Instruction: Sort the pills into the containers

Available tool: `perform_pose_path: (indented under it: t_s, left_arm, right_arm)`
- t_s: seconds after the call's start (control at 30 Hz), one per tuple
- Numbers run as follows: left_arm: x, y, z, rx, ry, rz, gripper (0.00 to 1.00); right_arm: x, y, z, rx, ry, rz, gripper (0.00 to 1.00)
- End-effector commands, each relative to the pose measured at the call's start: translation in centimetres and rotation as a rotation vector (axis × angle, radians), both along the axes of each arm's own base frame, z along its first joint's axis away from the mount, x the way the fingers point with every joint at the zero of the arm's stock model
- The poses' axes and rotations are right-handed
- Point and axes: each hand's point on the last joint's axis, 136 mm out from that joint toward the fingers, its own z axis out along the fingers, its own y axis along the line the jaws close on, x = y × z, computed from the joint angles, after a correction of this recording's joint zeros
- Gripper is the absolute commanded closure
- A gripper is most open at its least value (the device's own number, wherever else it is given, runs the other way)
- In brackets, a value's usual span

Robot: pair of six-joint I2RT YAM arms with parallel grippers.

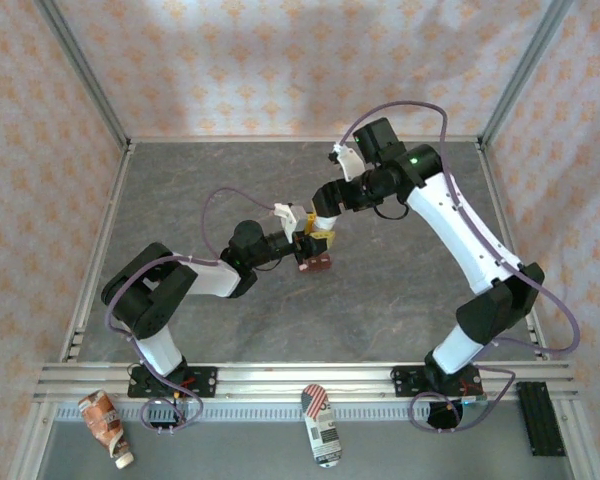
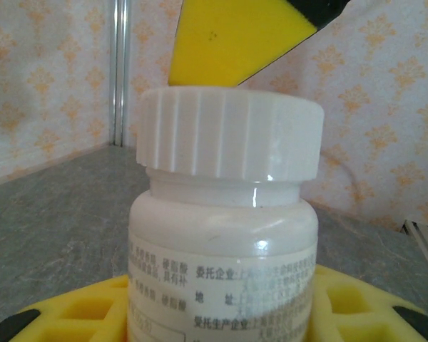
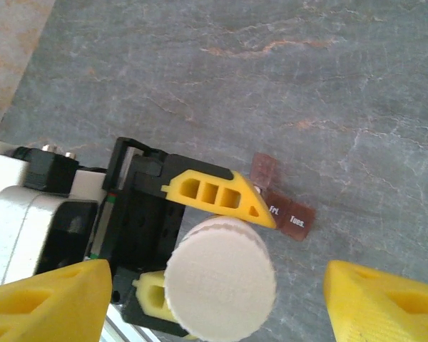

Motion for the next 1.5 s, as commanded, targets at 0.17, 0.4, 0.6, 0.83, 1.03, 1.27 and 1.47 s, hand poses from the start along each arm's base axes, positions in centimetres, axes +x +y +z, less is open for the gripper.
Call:
perform_pose_path:
  t_s: [0.17,0.4,0.6,0.83,1.03,1.27,1.47]
  left_arm:
    - [-0.1,-0.1,2.4,-0.050,-0.056,-0.029,1.00]
    - [-0.2,0.0,2.7,-0.053,-0.061,-0.031,1.00]
    - [-0.1,0.2,2.8,-0.055,-0.062,-0.028,1.00]
    - [-0.1,0.2,2.8,-0.054,-0.065,-0.025,1.00]
    - [0.2,0.4,3.3,-0.062,-0.073,-0.004,1.00]
    - [1.8,2.0,4.2,-0.057,-0.125,0.162,1.00]
    - [2.4,2.4,4.0,-0.007,-0.189,0.328,1.00]
  right_arm:
    - [-0.1,-0.6,-1.0,-0.042,0.009,-0.001,0.29]
    - [0.0,-0.6,-2.1,-0.057,0.031,-0.006,0.33]
    - [0.0,-0.6,-2.6,-0.060,0.041,-0.011,0.39]
    - [0.0,-0.4,-3.3,-0.054,0.063,-0.016,0.52]
    - [-0.1,0.1,-4.5,-0.015,0.114,-0.056,0.59]
    - [0.6,0.9,-6.7,0.003,0.161,-0.226,0.62]
    - [1.3,1.4,-8.2,-0.003,0.158,-0.411,0.63]
